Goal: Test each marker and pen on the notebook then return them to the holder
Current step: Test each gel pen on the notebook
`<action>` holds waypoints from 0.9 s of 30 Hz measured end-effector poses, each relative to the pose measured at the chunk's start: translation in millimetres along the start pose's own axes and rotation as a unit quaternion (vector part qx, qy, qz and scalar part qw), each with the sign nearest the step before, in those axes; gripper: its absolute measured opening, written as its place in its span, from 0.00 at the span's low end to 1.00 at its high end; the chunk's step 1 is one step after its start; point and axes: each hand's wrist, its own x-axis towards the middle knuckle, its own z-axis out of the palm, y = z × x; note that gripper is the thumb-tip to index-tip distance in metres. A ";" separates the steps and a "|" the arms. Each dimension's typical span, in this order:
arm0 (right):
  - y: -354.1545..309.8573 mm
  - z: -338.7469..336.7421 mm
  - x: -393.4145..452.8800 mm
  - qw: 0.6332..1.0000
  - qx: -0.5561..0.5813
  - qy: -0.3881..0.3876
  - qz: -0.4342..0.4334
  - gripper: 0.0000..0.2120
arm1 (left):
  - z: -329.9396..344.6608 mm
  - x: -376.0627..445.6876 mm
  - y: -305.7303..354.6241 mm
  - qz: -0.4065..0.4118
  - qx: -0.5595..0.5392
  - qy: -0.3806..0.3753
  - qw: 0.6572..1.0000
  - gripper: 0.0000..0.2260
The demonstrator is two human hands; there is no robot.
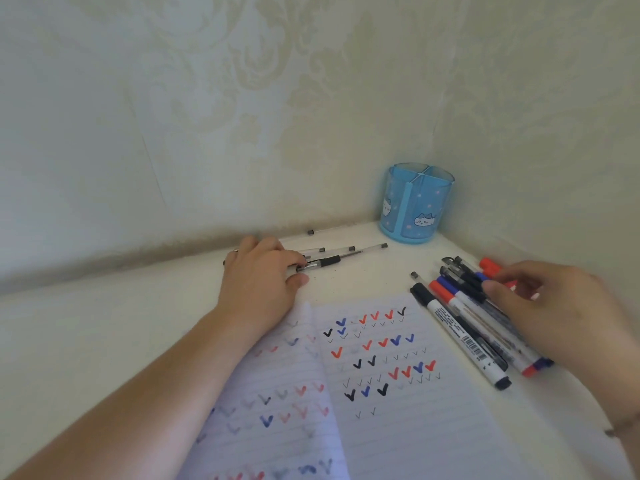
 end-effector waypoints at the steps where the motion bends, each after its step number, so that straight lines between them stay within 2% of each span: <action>1: -1.8 0.1 -1.2 1.000 0.007 0.000 -0.006 0.05 | -0.3 0.5 0.4 -0.001 -0.001 0.004 1.000 0.10; 4: -9.7 -0.1 -6.1 1.000 0.023 0.003 -0.010 0.03 | -0.9 1.5 -1.4 0.003 0.000 0.026 1.000 0.06; 7: -19.9 -0.9 -13.6 0.998 0.057 0.015 -0.026 0.06 | -1.4 2.3 -2.6 0.015 -0.004 0.052 0.999 0.04; 10: -30.9 1.8 -22.6 0.991 0.123 0.009 -0.056 0.08 | -6.9 2.2 2.5 0.019 -0.103 0.098 0.990 0.05; 12: -36.4 5.2 -25.8 0.985 0.152 -0.018 -0.076 0.02 | -13.6 -1.7 12.9 0.010 -0.215 0.107 0.971 0.06; 14: -39.0 7.7 -28.1 0.975 0.202 -0.059 -0.074 0.17 | -20.4 -9.4 26.5 0.013 -0.312 0.085 0.946 0.07; 16: -43.9 7.1 -30.0 0.941 0.319 -0.102 -0.046 0.31 | -24.4 -17.3 37.1 0.037 -0.361 0.052 0.930 0.07; 18: -46.0 5.7 -32.7 0.886 0.445 -0.124 -0.034 0.35 | -25.5 -22.5 41.3 0.082 -0.363 0.029 0.928 0.07; 20: -45.3 6.6 -34.0 0.850 0.512 -0.121 -0.034 0.31 | -25.0 -25.7 42.0 0.139 -0.343 0.015 0.929 0.04; 21: -46.0 8.0 -34.7 0.842 0.524 -0.125 -0.038 0.29 | -25.3 -26.9 41.7 0.160 -0.335 0.000 0.928 0.03; 25: -51.2 15.1 -42.1 0.838 0.525 -0.142 -0.053 0.26 | -23.4 -33.1 41.6 0.243 -0.256 -0.088 0.931 0.09; 27: -52.9 17.6 -45.6 0.818 0.549 -0.166 -0.053 0.24 | -22.3 -35.6 42.7 0.267 -0.229 -0.112 0.929 0.10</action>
